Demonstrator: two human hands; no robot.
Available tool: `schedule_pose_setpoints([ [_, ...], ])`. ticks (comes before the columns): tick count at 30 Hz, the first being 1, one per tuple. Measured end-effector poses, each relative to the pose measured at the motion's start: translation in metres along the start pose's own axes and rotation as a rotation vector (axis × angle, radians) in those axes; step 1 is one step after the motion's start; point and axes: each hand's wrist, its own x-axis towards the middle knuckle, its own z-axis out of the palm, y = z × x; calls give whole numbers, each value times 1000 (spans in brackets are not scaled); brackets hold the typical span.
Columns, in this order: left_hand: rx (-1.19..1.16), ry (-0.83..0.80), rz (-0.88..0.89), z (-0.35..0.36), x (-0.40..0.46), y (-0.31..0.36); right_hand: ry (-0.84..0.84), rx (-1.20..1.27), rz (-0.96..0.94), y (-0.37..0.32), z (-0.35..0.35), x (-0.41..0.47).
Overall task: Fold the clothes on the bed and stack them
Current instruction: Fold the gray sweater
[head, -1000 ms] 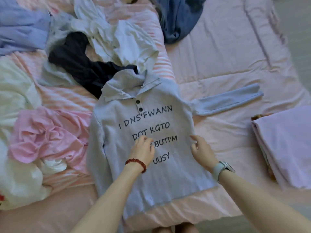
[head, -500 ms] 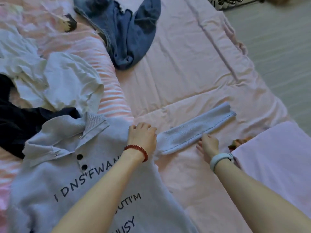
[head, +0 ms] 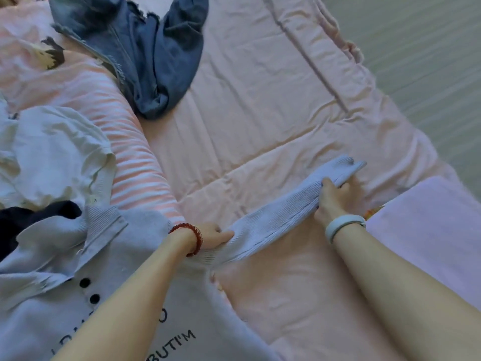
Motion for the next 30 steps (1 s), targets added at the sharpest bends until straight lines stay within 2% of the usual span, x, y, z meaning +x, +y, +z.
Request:
schedule_pose_setpoints([
  [2, -77, 73, 48, -4, -7, 3, -11, -81, -45, -10, -9, 1],
  [3, -105, 171, 68, -7, -10, 4, -15, -98, -46, -14, -13, 3],
  [6, -55, 625, 90, -13, -23, 7, -19, -39, -74, -30, -20, -1],
  [8, 11, 802, 55, -16, -35, 9, -8, -20, -141, -40, -21, -9],
  [11, -186, 810, 118, -18, -41, 8, -31, -68, -313, -55, -19, -31],
  [14, -766, 740, 184, -23, -59, 11, -157, -114, -525, -70, -13, -76],
  [17, -1464, 458, 271, -20, -108, 12, -369, -140, -658, -72, -9, -136],
  [20, -1759, 401, 396, -7, -161, -9, -629, -226, -787, -49, -4, -196],
  [23, -1922, 357, 461, 11, -203, -55, -819, -414, -1093, -12, -1, -249],
  [25, -1956, 307, 495, 24, -223, -90, -931, -542, -1329, 16, 1, -276],
  [26, -1929, 346, 460, 32, -229, -108, -964, -590, -1435, 30, 2, -287],
  [27, -1865, 439, 368, 41, -231, -123, -993, -631, -1513, 43, 3, -296],
  [29, -1688, 704, 74, 58, -226, -153, -1040, -694, -1603, 67, 3, -309],
  [30, -1659, 766, -10, 67, -222, -166, -1052, -746, -1623, 79, 3, -310],
])
